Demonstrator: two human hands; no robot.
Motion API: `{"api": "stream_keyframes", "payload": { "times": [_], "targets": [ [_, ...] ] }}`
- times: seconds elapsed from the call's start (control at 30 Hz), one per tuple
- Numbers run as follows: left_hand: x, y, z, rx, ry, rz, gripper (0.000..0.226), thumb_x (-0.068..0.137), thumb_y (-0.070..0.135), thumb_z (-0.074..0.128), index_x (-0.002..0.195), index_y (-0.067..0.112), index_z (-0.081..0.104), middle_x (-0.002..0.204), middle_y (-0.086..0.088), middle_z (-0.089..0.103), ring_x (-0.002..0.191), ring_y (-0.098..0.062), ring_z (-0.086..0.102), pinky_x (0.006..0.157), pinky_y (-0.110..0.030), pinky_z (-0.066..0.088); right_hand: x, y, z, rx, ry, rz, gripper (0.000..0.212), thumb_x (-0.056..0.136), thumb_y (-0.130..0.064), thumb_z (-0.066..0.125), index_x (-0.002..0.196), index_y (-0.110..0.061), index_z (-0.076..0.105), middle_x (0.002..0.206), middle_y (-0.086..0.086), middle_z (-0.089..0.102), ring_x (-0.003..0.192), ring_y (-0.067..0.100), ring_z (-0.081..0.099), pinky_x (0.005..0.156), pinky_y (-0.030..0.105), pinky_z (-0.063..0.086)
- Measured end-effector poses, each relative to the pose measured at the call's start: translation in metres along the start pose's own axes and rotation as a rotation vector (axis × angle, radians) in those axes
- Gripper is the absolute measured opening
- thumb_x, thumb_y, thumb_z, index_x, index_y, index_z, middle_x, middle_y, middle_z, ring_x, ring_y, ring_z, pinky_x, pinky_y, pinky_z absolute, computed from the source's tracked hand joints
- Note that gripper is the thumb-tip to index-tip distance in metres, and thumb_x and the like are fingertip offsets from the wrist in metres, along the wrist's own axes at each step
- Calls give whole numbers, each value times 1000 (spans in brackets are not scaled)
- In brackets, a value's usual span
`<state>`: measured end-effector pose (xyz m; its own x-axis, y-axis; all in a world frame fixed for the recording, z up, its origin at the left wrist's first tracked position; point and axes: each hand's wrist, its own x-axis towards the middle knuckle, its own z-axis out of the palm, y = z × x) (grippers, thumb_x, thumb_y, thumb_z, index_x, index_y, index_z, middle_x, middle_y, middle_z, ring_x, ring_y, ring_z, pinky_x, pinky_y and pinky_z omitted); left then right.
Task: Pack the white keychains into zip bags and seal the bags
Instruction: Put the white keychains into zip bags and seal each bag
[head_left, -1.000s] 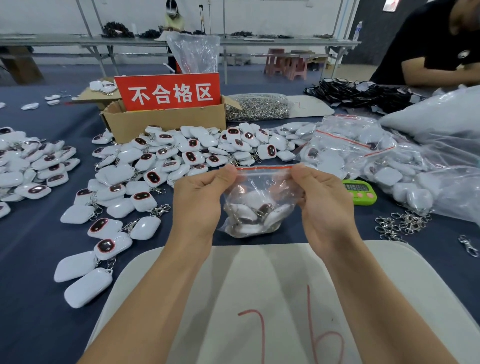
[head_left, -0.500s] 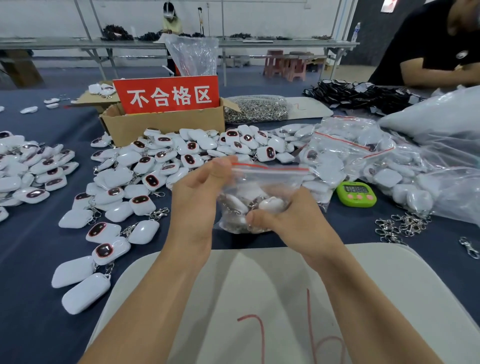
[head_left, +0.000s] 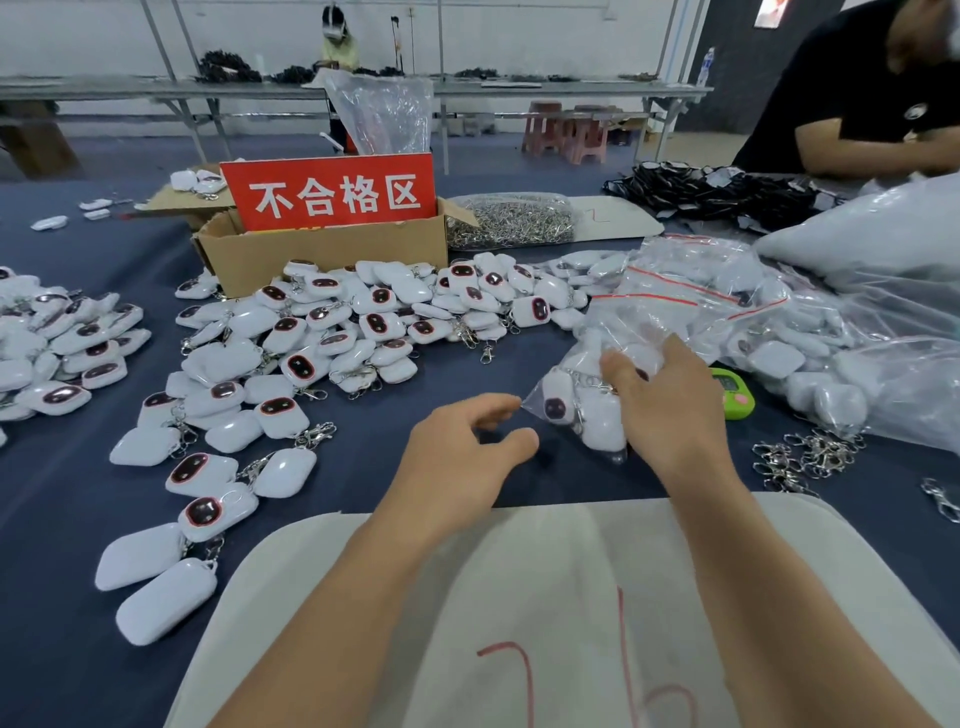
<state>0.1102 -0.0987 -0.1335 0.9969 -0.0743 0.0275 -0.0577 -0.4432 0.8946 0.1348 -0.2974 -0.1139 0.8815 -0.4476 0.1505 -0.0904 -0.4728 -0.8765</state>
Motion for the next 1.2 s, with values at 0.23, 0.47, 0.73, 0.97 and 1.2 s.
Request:
{"api": "stream_keyframes", "payload": {
  "times": [0.23,0.47,0.73,0.97,1.2],
  "targets": [
    [13,-15,-24,564,301,87,40,90,25,68,129,27,69,142,9,59,133,-14,46,110,-30,34,-19,-9,10,-287,210,-274,66,91,-26,71,151,-28,46,159,7,42,148,30,33,123,48,27],
    [29,-33,-50,758,266,-146,77,98,46,51,162,17,19,172,-6,4,158,-24,3,127,-44,13,-36,-11,29,-631,31,-414,40,85,-17,73,125,-26,70,174,11,1,160,32,-4,125,40,-5],
    [25,-32,-47,666,274,-85,63,94,39,58,153,25,43,168,3,22,151,-23,27,118,-45,30,-34,-8,24,-628,-178,-471,49,86,-13,64,131,-31,65,169,4,26,155,26,18,127,39,5],
    [20,-25,-34,555,285,12,54,90,33,67,143,31,57,164,9,34,149,-16,31,117,-39,31,-22,-1,22,-389,-70,-198,80,96,-42,63,163,-25,23,174,5,-1,160,26,-2,128,41,1],
    [10,-16,-10,546,259,122,46,93,30,65,139,28,61,160,9,40,147,-10,32,116,-33,30,-12,0,11,-176,-18,-103,54,97,-47,56,145,-24,52,138,9,61,138,33,44,118,51,33]
  ]
}}
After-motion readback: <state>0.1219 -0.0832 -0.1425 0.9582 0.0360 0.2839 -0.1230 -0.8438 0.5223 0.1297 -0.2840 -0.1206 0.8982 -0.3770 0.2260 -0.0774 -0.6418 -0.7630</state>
